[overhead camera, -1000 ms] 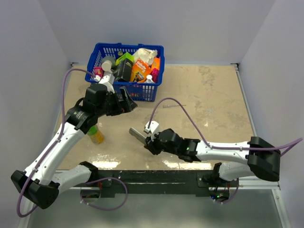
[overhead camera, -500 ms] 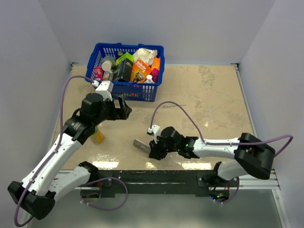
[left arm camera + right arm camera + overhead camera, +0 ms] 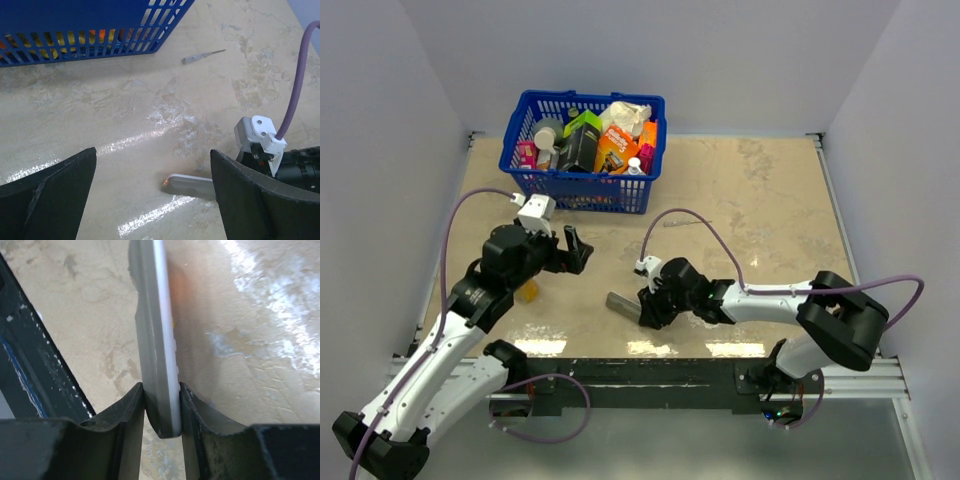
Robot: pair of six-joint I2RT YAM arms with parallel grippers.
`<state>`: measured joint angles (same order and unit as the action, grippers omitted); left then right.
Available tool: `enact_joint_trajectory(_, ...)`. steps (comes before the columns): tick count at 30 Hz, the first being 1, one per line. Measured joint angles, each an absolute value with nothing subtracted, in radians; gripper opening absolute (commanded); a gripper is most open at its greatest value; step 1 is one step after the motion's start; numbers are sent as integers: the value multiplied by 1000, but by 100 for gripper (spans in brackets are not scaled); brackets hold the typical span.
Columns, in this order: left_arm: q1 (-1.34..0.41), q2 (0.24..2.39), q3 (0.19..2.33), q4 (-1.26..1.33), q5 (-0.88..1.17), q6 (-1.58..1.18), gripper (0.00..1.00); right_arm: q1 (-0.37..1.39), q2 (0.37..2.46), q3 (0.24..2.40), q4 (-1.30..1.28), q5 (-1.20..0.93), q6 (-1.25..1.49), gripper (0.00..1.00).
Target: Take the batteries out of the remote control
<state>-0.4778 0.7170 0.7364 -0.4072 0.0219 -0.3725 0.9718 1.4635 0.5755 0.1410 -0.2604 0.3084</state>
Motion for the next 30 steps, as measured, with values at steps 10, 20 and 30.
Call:
enact_joint_trajectory(10,-478,681,729,-365,46,-347,100,947,1456,563,165,-221,373,20)
enact_joint_trajectory(20,-478,641,723,-361,40,-347,100,941,1277,374,276,-85,685,28)
enact_joint_trajectory(30,-478,640,723,-360,36,-346,100,941,1077,224,331,79,999,42)
